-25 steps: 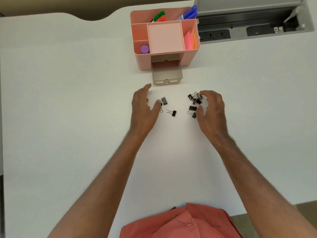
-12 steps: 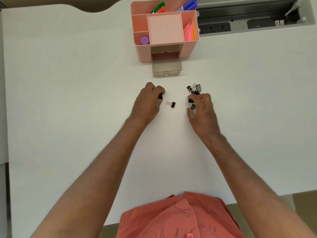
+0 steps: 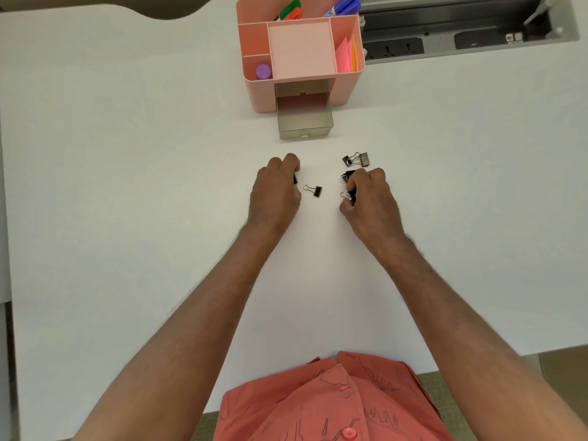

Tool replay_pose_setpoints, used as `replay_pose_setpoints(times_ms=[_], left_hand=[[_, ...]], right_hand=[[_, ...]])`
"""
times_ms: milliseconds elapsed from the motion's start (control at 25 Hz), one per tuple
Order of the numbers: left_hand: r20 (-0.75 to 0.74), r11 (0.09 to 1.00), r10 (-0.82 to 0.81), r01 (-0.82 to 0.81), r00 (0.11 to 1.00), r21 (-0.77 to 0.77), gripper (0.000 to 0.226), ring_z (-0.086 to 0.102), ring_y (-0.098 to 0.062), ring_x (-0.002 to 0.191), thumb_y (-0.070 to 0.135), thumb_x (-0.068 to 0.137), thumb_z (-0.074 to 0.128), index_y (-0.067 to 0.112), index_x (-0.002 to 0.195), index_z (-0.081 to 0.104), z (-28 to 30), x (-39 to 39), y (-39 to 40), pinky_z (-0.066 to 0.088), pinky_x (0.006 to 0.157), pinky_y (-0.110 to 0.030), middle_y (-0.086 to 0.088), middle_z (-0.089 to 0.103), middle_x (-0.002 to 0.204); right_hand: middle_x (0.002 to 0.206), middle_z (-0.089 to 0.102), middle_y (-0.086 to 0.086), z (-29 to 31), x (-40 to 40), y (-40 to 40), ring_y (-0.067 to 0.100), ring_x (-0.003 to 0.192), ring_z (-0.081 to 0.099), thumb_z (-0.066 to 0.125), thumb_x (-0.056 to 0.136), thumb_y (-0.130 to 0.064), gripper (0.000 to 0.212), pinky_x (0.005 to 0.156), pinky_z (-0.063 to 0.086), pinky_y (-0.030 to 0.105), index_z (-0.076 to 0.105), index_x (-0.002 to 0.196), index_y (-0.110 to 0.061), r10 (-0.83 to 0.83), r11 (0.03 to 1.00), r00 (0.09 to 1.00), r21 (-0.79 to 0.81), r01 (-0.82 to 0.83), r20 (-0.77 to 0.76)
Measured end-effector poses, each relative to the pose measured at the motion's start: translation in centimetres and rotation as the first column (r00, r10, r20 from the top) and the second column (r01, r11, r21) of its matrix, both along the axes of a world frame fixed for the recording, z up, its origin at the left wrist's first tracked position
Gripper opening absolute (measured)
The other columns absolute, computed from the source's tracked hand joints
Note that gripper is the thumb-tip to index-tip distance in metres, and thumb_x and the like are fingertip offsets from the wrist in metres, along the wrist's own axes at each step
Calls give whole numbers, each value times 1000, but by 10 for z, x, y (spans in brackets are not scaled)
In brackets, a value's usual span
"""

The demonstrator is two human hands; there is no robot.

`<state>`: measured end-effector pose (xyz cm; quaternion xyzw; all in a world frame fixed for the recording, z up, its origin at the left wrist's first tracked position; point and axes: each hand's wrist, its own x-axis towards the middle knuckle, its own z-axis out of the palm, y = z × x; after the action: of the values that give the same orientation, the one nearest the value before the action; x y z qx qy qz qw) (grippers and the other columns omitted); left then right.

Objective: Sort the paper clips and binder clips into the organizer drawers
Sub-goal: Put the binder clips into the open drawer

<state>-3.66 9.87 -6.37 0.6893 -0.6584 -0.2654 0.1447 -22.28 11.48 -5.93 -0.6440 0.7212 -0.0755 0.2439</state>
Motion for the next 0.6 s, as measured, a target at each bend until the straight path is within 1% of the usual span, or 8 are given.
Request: replay_pose_setpoints(times_ms=[80, 160, 240, 280, 360, 440, 520, 600], left_hand=[[-71, 1000, 27, -27, 997, 6, 38, 55, -27, 89, -7, 82, 51, 19, 110, 53, 0, 1, 4, 50, 69, -40, -2, 55, 97], [-167, 996, 81, -75, 983, 44, 39, 55, -24, 89, -7, 83, 52, 20, 111, 54, 3, 2, 7, 48, 68, -31, -2, 55, 98], [-266, 983, 166, -140, 949, 115, 39, 54, -16, 82, -7, 83, 53, 21, 110, 55, 6, 4, 9, 41, 60, -14, -2, 55, 98], [-318, 974, 208, -167, 925, 151, 38, 53, -12, 77, -7, 83, 53, 22, 108, 56, 8, 4, 9, 38, 54, -10, -4, 56, 97], [-409, 957, 280, -218, 868, 191, 36, 49, -9, 70, -4, 82, 55, 23, 106, 56, 13, 5, 7, 37, 51, -12, -4, 60, 97], [-452, 951, 310, -262, 836, 166, 36, 49, -7, 67, -3, 81, 58, 23, 107, 57, 20, 6, -1, 40, 55, -16, 4, 59, 93], [-472, 956, 289, -281, 833, 90, 36, 49, -6, 67, -3, 81, 59, 22, 107, 59, 29, 5, -18, 39, 57, -12, 7, 58, 94], [-467, 963, 236, -268, 852, -1, 38, 49, -5, 70, -4, 80, 58, 21, 108, 60, 36, 5, -41, 38, 60, -8, 5, 58, 97]], right_hand=[[116, 49, 5, 0, 2, 1, 27, 106, 52, 62, 86, -6, 26, 67, 43, 34, 55, 109, -17, -15, 1000, 1000, 18, 15, 2], [115, 48, 3, 1, 0, 3, 26, 108, 51, 62, 86, -3, 29, 69, 40, 33, 56, 111, -17, -39, 999, 998, 39, 37, 49], [114, 45, -1, 2, -1, 4, 25, 104, 54, 62, 86, -3, 30, 72, 40, 30, 58, 111, -18, -66, 996, 993, 67, 59, 100], [114, 43, -3, 3, -2, 5, 24, 101, 56, 63, 86, -3, 28, 72, 40, 28, 59, 109, -19, -85, 994, 990, 84, 76, 113], [114, 41, -3, 3, -4, 4, 22, 95, 58, 63, 85, -3, 25, 70, 40, 26, 62, 106, -17, -118, 988, 986, 118, 105, 114], [117, 43, -1, 3, -5, 5, 21, 92, 58, 63, 84, -1, 23, 69, 41, 25, 65, 103, -14, -109, 988, 991, 121, 99, 78], [118, 48, 4, 1, -4, 8, 25, 96, 57, 60, 81, 4, 24, 70, 45, 29, 67, 99, -11, -60, 995, 998, 82, 58, 22], [117, 51, 7, -1, -2, 12, 30, 100, 54, 58, 79, 8, 28, 72, 52, 37, 66, 98, -10, -10, 998, 1000, 60, 10, -3]])
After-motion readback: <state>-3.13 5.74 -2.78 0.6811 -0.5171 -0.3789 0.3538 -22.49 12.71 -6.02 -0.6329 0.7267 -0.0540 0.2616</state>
